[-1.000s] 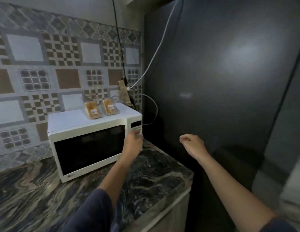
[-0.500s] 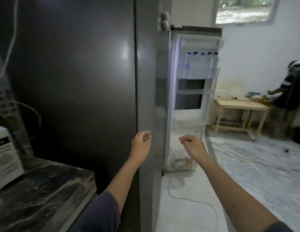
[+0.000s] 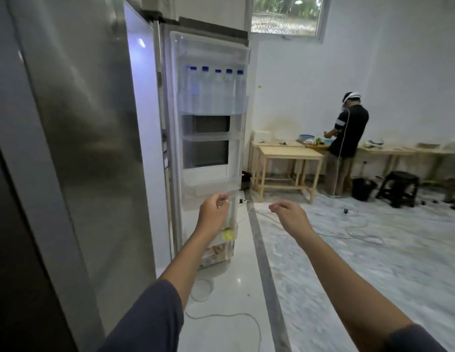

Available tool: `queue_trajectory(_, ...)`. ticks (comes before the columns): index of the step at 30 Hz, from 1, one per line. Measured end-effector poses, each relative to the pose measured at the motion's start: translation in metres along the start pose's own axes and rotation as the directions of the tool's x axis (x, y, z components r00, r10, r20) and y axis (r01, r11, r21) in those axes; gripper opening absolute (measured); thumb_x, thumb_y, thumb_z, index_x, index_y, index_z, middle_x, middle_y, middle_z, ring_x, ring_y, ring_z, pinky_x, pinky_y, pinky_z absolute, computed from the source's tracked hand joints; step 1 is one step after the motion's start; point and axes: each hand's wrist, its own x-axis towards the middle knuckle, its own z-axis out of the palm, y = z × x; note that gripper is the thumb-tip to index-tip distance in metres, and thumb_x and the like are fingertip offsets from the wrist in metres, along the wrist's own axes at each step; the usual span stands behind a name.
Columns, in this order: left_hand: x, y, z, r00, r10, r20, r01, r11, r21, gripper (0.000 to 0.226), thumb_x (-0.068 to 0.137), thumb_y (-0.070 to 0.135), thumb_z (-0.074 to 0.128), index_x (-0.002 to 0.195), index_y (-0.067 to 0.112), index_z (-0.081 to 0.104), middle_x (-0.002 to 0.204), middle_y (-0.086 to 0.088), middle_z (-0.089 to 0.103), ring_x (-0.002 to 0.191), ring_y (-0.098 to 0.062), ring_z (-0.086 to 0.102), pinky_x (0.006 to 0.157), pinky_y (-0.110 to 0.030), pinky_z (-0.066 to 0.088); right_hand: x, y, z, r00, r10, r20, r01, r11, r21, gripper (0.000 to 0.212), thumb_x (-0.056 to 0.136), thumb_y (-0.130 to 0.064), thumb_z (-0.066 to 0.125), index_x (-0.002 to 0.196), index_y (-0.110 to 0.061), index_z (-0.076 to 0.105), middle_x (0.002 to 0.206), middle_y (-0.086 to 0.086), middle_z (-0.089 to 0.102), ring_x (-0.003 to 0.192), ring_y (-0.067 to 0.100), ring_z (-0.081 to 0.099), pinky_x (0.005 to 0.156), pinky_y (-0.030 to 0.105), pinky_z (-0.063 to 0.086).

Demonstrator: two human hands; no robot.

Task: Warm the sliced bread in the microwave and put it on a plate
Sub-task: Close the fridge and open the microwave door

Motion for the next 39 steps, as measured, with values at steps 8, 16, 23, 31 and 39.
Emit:
queue_trajectory(8,0.106,-0.009,0.062,0.999,0.052,0.008,-0.052,0.999,0.014,0.028,0.094,0.011,0.047,0.118,0.004,0.058,0.119,-0.011,0.061,0.101,-0.012,0.052,0.085,-0.019,0.037,0.111,0.028,-0.009,1.000,0.020,-0.008,-0.020,1.000,0.023,0.021,0.093,-0.019,0.048,0.093,-0.015,0.068,0.108,0.006,0.065,0.101,0.021,0.055,0.087,0.033,0.040)
queue_trajectory(16,0.266,-0.036,0.120,0.990,0.131,0.043,-0.133,0.990,0.052,0.028,0.093,0.010,0.046,0.118,0.004,0.058,0.118,-0.010,0.061,0.098,-0.011,0.052,0.084,-0.021,0.039,0.276,0.043,0.012,0.999,0.019,-0.038,-0.018,0.999,0.042,0.024,0.093,-0.018,0.048,0.100,-0.010,0.069,0.111,0.006,0.065,0.106,0.021,0.055,0.086,0.030,0.039)
queue_trajectory(23,0.440,-0.034,0.161,0.978,0.197,0.072,-0.201,0.978,0.058,0.027,0.094,0.010,0.044,0.117,0.005,0.058,0.117,-0.009,0.061,0.099,-0.010,0.052,0.085,-0.021,0.039,0.441,0.040,0.014,0.997,-0.020,-0.080,0.025,0.998,0.062,0.026,0.093,-0.018,0.049,0.105,-0.006,0.069,0.111,0.008,0.065,0.109,0.021,0.054,0.091,0.033,0.039)
queue_trajectory(31,0.559,-0.056,0.253,0.974,0.181,0.134,-0.186,0.982,0.027,0.024,0.093,0.010,0.046,0.112,0.006,0.060,0.115,-0.010,0.062,0.098,-0.013,0.054,0.083,-0.023,0.041,0.561,0.080,0.010,0.997,-0.010,-0.070,0.013,0.999,0.047,0.028,0.096,-0.013,0.042,0.108,-0.002,0.065,0.098,0.005,0.060,0.099,0.021,0.054,0.082,0.030,0.040)
queue_trajectory(39,0.668,-0.067,0.353,0.978,0.170,0.122,-0.177,0.983,0.056,0.024,0.092,0.008,0.046,0.111,0.006,0.061,0.113,-0.008,0.063,0.099,-0.014,0.056,0.083,-0.022,0.041,0.713,0.131,-0.008,0.999,-0.024,-0.040,0.026,0.998,0.059,0.027,0.095,-0.015,0.044,0.106,-0.008,0.067,0.111,0.006,0.065,0.108,0.020,0.055,0.091,0.033,0.041)
